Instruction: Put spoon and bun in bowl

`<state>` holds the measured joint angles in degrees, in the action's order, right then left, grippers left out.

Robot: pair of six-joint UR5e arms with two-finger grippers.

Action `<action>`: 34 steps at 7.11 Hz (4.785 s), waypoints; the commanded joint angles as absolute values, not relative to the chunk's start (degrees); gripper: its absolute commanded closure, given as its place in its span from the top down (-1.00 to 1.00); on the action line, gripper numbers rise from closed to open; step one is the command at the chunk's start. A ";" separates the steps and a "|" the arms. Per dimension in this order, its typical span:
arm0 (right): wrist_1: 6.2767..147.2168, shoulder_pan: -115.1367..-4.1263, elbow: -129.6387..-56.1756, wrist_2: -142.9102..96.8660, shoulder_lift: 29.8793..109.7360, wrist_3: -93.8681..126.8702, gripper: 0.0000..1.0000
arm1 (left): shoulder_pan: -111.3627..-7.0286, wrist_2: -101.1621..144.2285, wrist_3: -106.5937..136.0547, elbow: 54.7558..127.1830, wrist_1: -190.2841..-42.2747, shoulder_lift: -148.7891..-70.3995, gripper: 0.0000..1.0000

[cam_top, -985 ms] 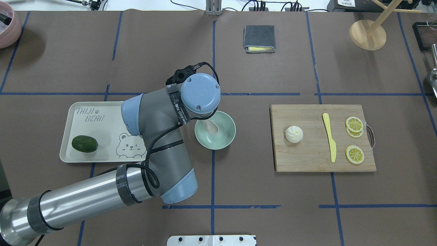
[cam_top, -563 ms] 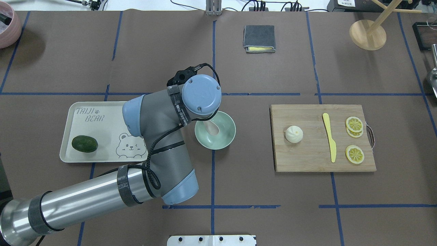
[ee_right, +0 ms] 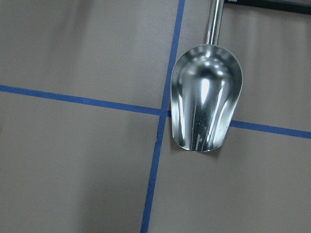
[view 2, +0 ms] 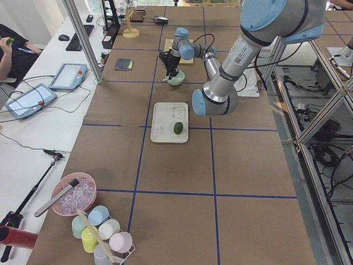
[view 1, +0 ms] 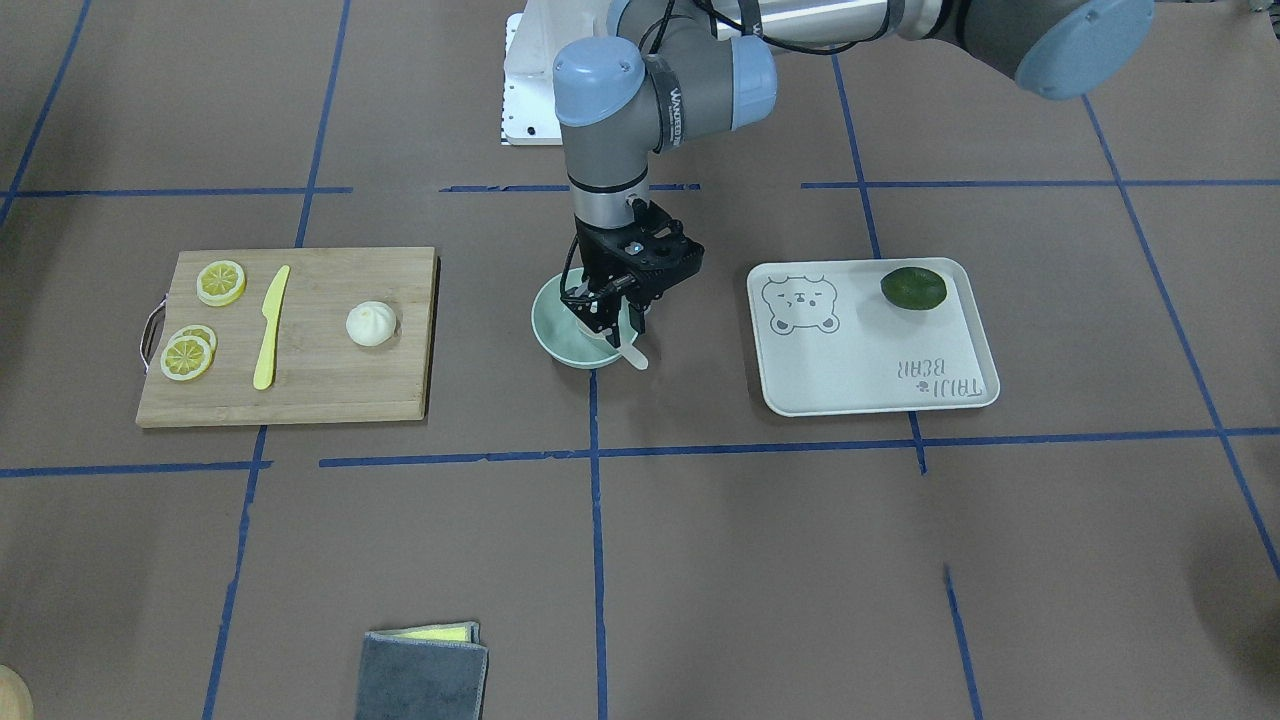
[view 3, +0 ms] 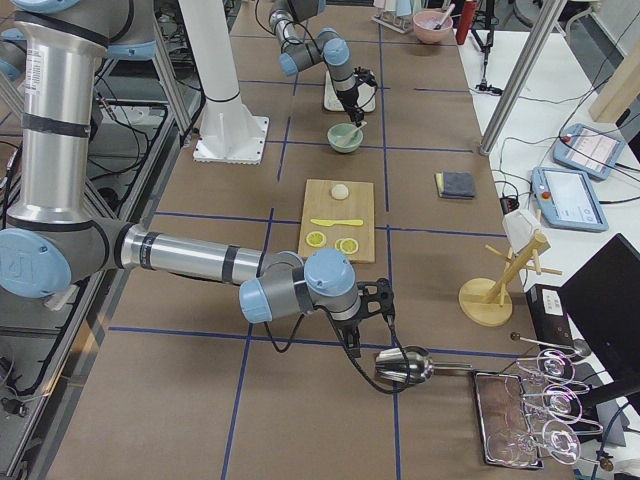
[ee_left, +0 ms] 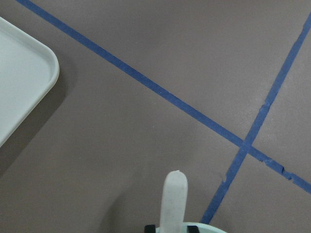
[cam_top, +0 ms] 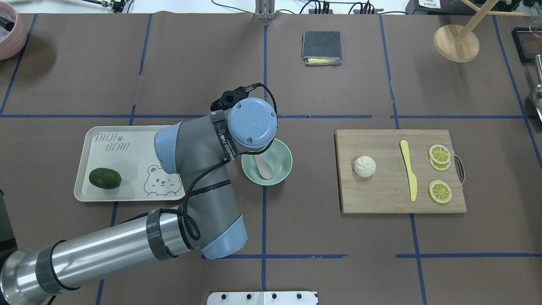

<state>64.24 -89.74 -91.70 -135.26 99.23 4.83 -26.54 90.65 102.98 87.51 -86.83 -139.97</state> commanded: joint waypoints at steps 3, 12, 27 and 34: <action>66.87 -89.74 -91.41 -136.05 95.90 4.83 1.00 | -27.41 91.49 80.24 103.39 -85.70 -131.35 1.00; 84.64 -72.98 -103.61 -138.69 77.98 14.66 1.00 | -76.24 120.89 0.27 97.60 -85.78 -107.08 1.00; 83.94 -32.43 -108.11 -103.54 73.48 53.97 0.61 | -88.24 137.37 -9.58 96.15 -86.22 -92.72 1.00; 84.02 -32.52 -107.40 -102.40 73.04 53.52 -1.00 | -88.24 137.37 -9.58 96.15 -86.22 -92.90 1.00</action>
<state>84.05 -32.42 -106.88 -103.12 73.35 53.46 -88.25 137.30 -9.58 96.23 -86.22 -92.87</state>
